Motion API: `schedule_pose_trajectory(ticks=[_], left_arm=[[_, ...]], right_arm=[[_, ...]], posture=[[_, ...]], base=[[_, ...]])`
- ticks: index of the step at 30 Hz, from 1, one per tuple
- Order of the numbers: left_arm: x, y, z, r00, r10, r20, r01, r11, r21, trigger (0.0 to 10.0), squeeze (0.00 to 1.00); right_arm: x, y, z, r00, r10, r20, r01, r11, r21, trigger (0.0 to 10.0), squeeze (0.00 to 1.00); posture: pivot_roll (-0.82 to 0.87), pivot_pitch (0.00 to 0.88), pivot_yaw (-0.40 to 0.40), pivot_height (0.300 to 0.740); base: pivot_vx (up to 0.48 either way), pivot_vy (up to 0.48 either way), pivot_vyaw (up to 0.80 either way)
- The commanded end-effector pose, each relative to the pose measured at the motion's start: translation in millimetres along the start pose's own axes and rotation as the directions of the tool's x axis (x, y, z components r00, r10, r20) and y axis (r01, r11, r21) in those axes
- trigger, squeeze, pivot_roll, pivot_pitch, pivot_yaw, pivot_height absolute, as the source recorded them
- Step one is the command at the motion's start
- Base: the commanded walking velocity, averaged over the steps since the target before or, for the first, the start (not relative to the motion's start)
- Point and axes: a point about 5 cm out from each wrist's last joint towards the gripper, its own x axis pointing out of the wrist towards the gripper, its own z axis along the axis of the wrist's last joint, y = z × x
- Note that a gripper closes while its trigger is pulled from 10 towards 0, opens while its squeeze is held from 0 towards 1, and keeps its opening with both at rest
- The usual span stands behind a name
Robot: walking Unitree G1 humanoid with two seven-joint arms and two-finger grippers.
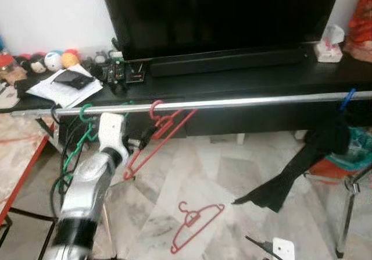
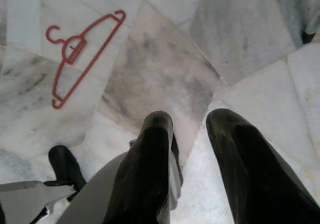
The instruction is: Hang hanger
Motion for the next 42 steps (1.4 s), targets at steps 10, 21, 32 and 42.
schedule_pose_trajectory(ticks=[10, 21, 32, 42], left_arm=[[-89.5, 47.6, -97, 0.889, 0.309, -0.338, -0.305, 0.950, 0.068, 10.0, 0.00], [-70.9, 25.6, -170, 0.727, 0.277, -0.629, -0.283, 0.954, 0.093, 10.0, 0.00], [-90.6, 3.1, -204, 0.555, 0.298, -0.777, -0.373, 0.924, 0.088, 10.0, 0.00], [-127.2, 23.5, -213, 0.484, 0.348, -0.803, -0.431, 0.893, 0.127, 10.0, 0.00]], right_arm=[[1.6, 2.9, 5, 1.000, 0.014, -0.006, -0.014, 1.000, -0.014, 10.0, 0.00], [5.0, 6.4, 23, 1.000, 0.017, 0.020, -0.017, 1.000, -0.004, 10.0, 0.00], [6.7, 3.6, 31, 0.999, 0.019, 0.029, -0.018, 0.999, -0.028, 10.0, 0.00], [2.4, 11.1, 9, 0.999, 0.026, -0.022, -0.027, 1.000, -0.014, 10.0, 0.00]], posture=[[-0.18, 0.000, 0.076, 0.740], [-0.19, 0.000, 0.027, 0.740], [-0.19, 0.000, -0.020, 0.740], [-0.17, 0.000, 0.001, 0.740]], base=[[0.000, 0.000, 0.00], [0.000, 0.000, 0.00], [0.000, 0.000, 0.00], [0.000, 0.000, 0.00]])
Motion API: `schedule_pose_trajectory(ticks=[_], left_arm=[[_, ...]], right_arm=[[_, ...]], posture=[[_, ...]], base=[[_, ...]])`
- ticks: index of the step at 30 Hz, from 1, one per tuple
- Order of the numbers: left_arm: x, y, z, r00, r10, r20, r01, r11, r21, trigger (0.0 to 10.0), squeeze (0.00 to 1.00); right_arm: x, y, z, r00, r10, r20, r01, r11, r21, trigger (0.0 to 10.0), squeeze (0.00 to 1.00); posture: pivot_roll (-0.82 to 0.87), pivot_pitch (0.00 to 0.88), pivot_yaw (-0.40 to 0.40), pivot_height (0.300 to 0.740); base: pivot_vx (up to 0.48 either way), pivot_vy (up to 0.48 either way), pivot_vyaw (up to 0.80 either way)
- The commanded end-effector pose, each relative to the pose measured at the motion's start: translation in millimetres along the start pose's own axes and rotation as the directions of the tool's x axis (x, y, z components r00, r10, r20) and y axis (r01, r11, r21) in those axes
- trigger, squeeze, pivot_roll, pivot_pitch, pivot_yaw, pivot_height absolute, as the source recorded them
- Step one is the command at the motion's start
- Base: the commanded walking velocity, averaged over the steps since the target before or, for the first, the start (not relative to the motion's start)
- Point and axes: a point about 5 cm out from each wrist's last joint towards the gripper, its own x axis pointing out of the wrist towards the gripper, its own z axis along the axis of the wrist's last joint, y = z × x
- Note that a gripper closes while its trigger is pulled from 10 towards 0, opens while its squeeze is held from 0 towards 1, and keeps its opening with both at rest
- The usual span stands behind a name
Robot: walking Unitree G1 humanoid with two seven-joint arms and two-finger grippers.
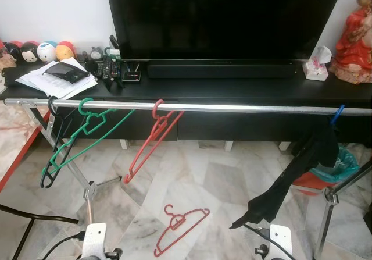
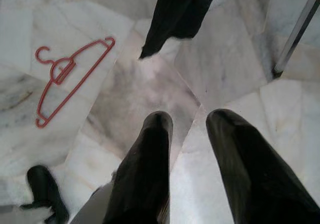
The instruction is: Hang hanger
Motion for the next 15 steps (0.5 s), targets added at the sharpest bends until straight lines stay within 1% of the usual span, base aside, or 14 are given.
schedule_pose_trajectory(ticks=[1, 2, 3, 4, 5, 6, 7, 8, 11, 13, 15], left_arm=[[-3.5, 11.4, -18, 0.998, 0.029, -0.049, -0.029, 0.999, -0.012, 10.0, 0.00], [-5.0, 17.3, -21, 0.998, 0.039, -0.056, -0.039, 0.999, -0.013, 10.0, 0.00], [-5.0, 17.3, -21, 0.998, 0.039, -0.056, -0.039, 0.999, -0.013, 10.0, 0.00], [-6.1, 21.8, -24, 0.997, 0.047, -0.058, -0.048, 0.999, -0.016, 10.0, 0.00], [-6.3, 20.7, -26, 0.997, 0.050, -0.057, -0.052, 0.998, -0.024, 10.0, 0.00], [-6.2, 15.6, -28, 0.997, 0.047, -0.059, -0.049, 0.998, -0.028, 10.0, 0.00], [-6.2, 15.6, -28, 0.997, 0.047, -0.059, -0.049, 0.998, -0.028, 10.0, 0.00], [-6.3, 13.0, -30, 0.997, 0.040, -0.059, -0.041, 0.999, -0.015, 10.0, 0.00], [-6.1, 9.6, -31, 0.998, 0.036, -0.059, -0.037, 0.999, -0.008, 10.0, 0.00], [-5.8, 8.3, -30, 0.998, 0.035, -0.057, -0.036, 0.999, -0.011, 10.0, 0.00], [-5.2, 4.5, -29, 0.998, 0.028, -0.052, -0.029, 0.999, -0.015, 10.0, 0.00]], right_arm=[[-2.9, 1.9, -15, 0.999, 0.000, -0.044, 0.000, 1.000, -0.002, 10.0, 0.00], [-4.8, 3.4, -23, 0.998, 0.004, -0.063, -0.004, 1.000, -0.013, 10.0, 0.00], [-4.8, 3.4, -23, 0.998, 0.004, -0.063, -0.004, 1.000, -0.013, 10.0, 0.00], [-6.6, 4.3, -30, 0.997, 0.005, -0.077, -0.006, 1.000, -0.022, 10.0, 0.00], [-8.2, 5.3, -36, 0.996, 0.015, -0.085, -0.019, 0.999, -0.040, 10.0, 0.00], [-9.3, 5.7, -39, 0.996, 0.023, -0.092, -0.028, 0.998, -0.053, 10.0, 0.00], [-9.3, 5.7, -39, 0.996, 0.023, -0.092, -0.028, 0.998, -0.053, 10.0, 0.00], [-10.3, 5.3, -43, 0.995, 0.025, -0.097, -0.030, 0.998, -0.054, 10.0, 0.00], [-10.8, 2.4, -45, 0.994, 0.031, -0.104, -0.040, 0.996, -0.085, 10.0, 0.00], [-10.7, 1.1, -45, 0.994, 0.033, -0.101, -0.043, 0.995, -0.094, 10.0, 0.00], [-10.5, -3.1, -44, 0.996, 0.027, -0.090, -0.035, 0.995, -0.089, 10.0, 0.00]], posture=[[-0.14, 0.000, -0.018, 0.740], [-0.12, 0.000, -0.033, 0.740], [-0.12, 0.000, -0.033, 0.740], [-0.10, 0.000, -0.057, 0.740], [-0.08, 0.000, -0.073, 0.740], [-0.07, 0.000, -0.092, 0.740], [-0.07, 0.000, -0.092, 0.740], [-0.05, 0.000, -0.111, 0.740], [-0.02, 0.000, -0.137, 0.740], [-0.02, 0.000, -0.139, 0.740], [-0.03, 0.000, -0.121, 0.740]], base=[[0.000, 0.000, 0.00], [0.000, 0.000, 0.00], [0.000, 0.000, 0.00], [0.000, 0.000, 0.00], [0.000, 0.000, 0.00], [0.000, 0.000, 0.00], [0.000, 0.000, 0.00], [0.000, 0.000, 0.00], [0.000, 0.000, 0.00], [0.000, 0.000, 0.00], [0.000, 0.000, 0.00]])
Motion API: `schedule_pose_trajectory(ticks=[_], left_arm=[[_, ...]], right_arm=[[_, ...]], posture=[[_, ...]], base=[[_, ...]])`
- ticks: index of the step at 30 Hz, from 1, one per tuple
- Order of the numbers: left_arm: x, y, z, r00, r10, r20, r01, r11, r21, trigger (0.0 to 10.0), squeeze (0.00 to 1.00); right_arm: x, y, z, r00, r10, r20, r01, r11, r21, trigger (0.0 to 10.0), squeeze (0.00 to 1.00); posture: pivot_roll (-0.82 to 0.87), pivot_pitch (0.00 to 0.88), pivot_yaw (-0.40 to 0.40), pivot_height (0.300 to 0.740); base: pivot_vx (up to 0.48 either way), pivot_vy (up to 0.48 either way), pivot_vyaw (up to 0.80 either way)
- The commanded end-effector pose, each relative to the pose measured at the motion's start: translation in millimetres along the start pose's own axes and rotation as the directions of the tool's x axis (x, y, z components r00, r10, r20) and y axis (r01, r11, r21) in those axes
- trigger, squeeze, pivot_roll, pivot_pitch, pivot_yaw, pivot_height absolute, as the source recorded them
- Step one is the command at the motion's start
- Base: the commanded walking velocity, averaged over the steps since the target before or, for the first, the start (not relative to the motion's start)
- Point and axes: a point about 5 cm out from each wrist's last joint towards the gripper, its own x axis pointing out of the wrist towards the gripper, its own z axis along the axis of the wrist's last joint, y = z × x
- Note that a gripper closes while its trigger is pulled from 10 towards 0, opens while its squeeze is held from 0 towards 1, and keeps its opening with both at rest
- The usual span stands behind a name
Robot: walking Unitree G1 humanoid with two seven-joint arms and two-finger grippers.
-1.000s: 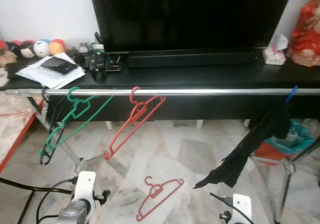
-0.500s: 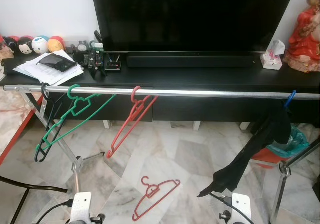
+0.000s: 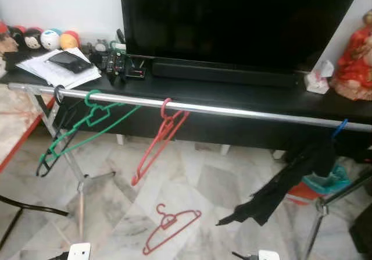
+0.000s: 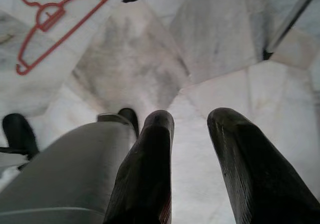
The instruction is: Hang hanger
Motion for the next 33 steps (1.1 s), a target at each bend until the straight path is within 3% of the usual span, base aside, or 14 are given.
schedule_pose_trajectory(ticks=[1, 5, 11, 15, 18, 23, 33], left_arm=[[0.3, -6.8, -3, 1.000, -0.007, -0.009, 0.007, 1.000, 0.004, 10.0, 0.00], [0.0, -22.4, -10, 0.997, -0.063, -0.036, 0.066, 0.993, 0.093, 10.0, 0.00], [-0.6, -27.2, -13, 0.995, -0.091, -0.046, 0.097, 0.984, 0.147, 10.0, 0.00], [2.4, -27.8, 5, 0.997, -0.080, -0.007, 0.080, 0.991, 0.108, 10.0, 0.00], [2.9, -27.6, 8, 0.997, -0.078, -0.002, 0.078, 0.991, 0.113, 10.0, 0.00], [3.4, -32.5, 10, 0.998, -0.054, 0.007, 0.054, 0.997, 0.054, 10.0, 0.00], [3.2, -22.9, 10, 1.000, -0.030, 0.004, 0.030, 0.999, 0.032, 10.0, 0.00]], right_arm=[[-0.1, -8.7, 0, 1.000, -0.019, 0.010, 0.019, 1.000, 0.008, 10.0, 0.00], [-1.1, -24.9, -3, 0.997, -0.075, 0.018, 0.074, 0.994, 0.078, 10.0, 0.00], [-1.5, -32.9, -3, 0.996, -0.090, 0.019, 0.088, 0.994, 0.071, 10.0, 0.00], [0.3, -29.8, 6, 0.996, -0.081, 0.037, 0.079, 0.995, 0.064, 10.0, 0.00], [1.1, -26.5, 9, 0.997, -0.069, 0.040, 0.067, 0.996, 0.053, 10.0, 0.00], [2.8, -19.2, 16, 0.998, -0.056, 0.037, 0.055, 0.998, 0.015, 10.0, 0.00], [3.1, -11.1, 19, 0.998, -0.025, 0.054, 0.025, 1.000, -0.011, 10.0, 0.00]], posture=[[-0.04, 0.000, -0.112, 0.740], [-0.12, 0.000, -0.027, 0.740], [-0.16, 0.000, 0.041, 0.740], [-0.19, 0.000, 0.027, 0.740], [-0.18, 0.000, 0.000, 0.740], [-0.14, 0.000, -0.059, 0.740], [-0.12, 0.000, -0.021, 0.740]], base=[[0.000, 0.000, 0.00], [0.000, 0.000, 0.00], [0.000, 0.000, 0.00], [0.000, 0.000, 0.00], [0.000, 0.000, 0.00], [0.000, 0.000, 0.00], [0.000, 0.000, 0.00]])
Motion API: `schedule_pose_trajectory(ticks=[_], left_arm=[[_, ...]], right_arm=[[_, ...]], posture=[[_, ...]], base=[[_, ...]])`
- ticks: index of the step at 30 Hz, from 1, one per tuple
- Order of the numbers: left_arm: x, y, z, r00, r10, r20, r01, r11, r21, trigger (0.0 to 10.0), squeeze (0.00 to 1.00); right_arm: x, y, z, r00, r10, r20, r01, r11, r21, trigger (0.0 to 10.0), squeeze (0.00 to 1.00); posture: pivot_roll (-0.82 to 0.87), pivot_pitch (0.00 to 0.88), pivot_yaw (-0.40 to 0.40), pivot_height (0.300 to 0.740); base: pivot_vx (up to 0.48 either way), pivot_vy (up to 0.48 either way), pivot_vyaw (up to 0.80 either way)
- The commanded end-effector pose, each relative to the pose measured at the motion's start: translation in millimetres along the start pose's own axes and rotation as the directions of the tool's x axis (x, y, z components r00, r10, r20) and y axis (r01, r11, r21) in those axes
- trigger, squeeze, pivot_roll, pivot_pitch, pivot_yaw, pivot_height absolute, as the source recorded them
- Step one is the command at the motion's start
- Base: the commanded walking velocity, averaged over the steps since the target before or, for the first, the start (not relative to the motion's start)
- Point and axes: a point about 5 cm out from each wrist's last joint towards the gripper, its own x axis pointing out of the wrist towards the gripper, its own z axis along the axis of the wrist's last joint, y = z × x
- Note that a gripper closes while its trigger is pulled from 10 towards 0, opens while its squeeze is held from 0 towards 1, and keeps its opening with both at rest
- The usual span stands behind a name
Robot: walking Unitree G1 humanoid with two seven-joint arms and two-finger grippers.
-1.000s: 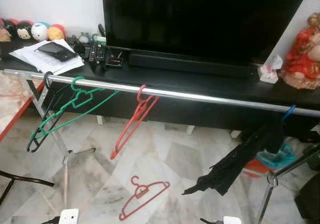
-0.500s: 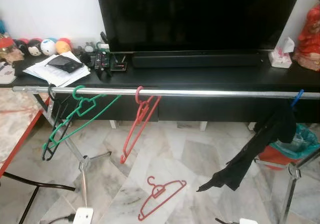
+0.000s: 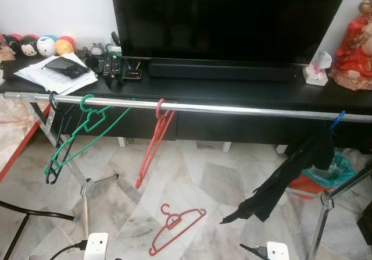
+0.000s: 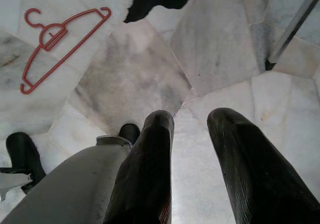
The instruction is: Hang hanger
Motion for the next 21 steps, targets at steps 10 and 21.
schedule_pose_trajectory(ticks=[10, 21], left_arm=[[-4.9, 12.9, -24, 0.997, 0.027, -0.071, -0.027, 1.000, -0.002, 10.0, 0.00], [-4.8, 16.2, -22, 0.997, 0.031, -0.065, -0.033, 0.999, -0.026, 10.0, 0.00]], right_arm=[[-0.4, 0.4, -2, 1.000, -0.008, -0.002, 0.008, 0.999, 0.035, 10.0, 0.00], [2.9, -5.2, 15, 0.999, 0.005, 0.035, -0.005, 1.000, -0.006, 10.0, 0.00]], posture=[[-0.13, 0.000, -0.007, 0.740], [-0.11, 0.000, -0.040, 0.740]], base=[[0.000, 0.000, 0.00], [0.000, 0.000, 0.00]])
